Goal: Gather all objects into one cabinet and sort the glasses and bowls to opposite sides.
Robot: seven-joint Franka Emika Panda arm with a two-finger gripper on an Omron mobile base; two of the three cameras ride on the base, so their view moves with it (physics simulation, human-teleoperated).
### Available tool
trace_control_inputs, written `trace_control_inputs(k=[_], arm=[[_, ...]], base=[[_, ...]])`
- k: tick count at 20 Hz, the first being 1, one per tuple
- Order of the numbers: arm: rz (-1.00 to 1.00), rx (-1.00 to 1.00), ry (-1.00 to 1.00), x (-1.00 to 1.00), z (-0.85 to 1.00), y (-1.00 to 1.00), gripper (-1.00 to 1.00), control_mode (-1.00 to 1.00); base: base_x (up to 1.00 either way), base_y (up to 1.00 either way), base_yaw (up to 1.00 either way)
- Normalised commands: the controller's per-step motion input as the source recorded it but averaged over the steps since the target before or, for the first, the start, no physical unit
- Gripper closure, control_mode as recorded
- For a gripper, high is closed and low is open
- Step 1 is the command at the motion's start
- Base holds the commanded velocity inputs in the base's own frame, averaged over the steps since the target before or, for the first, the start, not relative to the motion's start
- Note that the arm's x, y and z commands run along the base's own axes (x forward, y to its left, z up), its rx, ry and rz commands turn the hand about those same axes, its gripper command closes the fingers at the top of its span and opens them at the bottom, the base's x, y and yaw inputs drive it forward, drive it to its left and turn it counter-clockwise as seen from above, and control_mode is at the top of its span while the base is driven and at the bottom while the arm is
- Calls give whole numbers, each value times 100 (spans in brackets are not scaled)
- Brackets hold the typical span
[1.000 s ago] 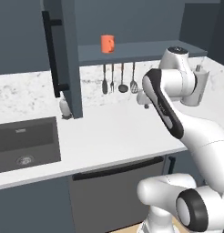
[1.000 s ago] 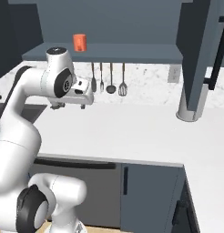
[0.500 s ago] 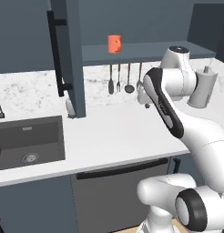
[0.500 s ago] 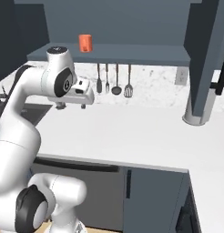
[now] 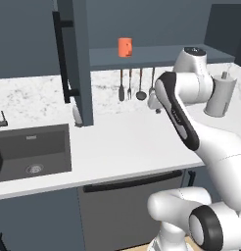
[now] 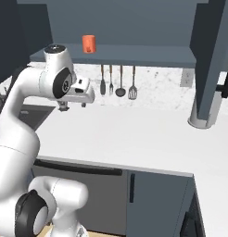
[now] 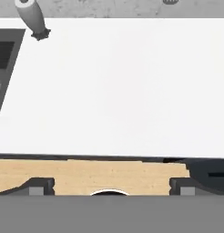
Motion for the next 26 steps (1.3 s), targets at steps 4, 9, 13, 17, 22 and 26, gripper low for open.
trace_control_inputs(k=[4,9,13,17,22,26], arm=[[10,5,-28,4,94,0,-100,-100],[6,9,-20,45,95,0,-100,-100],[6,5,-18,70,91,0,-100,-100],[3,3,-14,95,60,2,-100,-100],[5,2,-21,43,3,19,-100,-100],[0,0,-23,65,0,11,-100,-100]], base=[[0,0,0],[0,0,0],[0,0,0],[0,0,0],[0,0,0],[0,0,0]])
